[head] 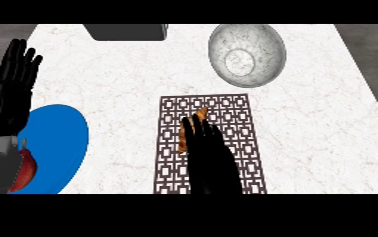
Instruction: Pick the cupcake from the placemat and place it in the bowl
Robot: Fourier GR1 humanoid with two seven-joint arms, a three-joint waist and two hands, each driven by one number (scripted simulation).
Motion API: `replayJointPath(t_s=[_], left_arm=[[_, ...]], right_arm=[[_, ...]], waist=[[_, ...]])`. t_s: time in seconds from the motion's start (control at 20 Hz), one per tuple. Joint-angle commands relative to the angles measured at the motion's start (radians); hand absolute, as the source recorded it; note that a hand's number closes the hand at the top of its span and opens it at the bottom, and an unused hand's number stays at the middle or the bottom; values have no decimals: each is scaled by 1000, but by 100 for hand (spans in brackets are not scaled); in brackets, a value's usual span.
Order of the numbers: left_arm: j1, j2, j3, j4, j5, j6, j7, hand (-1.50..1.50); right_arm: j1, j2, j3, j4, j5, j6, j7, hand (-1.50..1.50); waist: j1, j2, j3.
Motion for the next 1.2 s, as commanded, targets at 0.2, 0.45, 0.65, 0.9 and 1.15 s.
replayJointPath(t_s=[0.2, 0.45, 0.65, 0.9, 1.15], left_arm=[[14, -18, 28, 12, -10, -43, -21, 0], [1, -51, 34, -6, -51, -36, 15, 0], [10, -84, 56, 8, -82, -72, -22, 0], [-43, -82, 102, 67, -94, -102, -4, 0], [-71, -119, 104, 84, -129, -90, 11, 0]], right_arm=[[84, 24, -40, 77, 86, 15, 52, -150], [56, 25, -104, 115, 78, 14, -28, -150], [80, 26, -32, 145, 81, -48, -51, -150], [28, 26, -66, 186, 71, -33, -51, -150], [61, 26, -57, 279, 76, -88, -110, -150]], waist=[[1, 2, 1], [4, 3, 1], [5, 3, 1], [5, 3, 1], [4, 3, 1]])
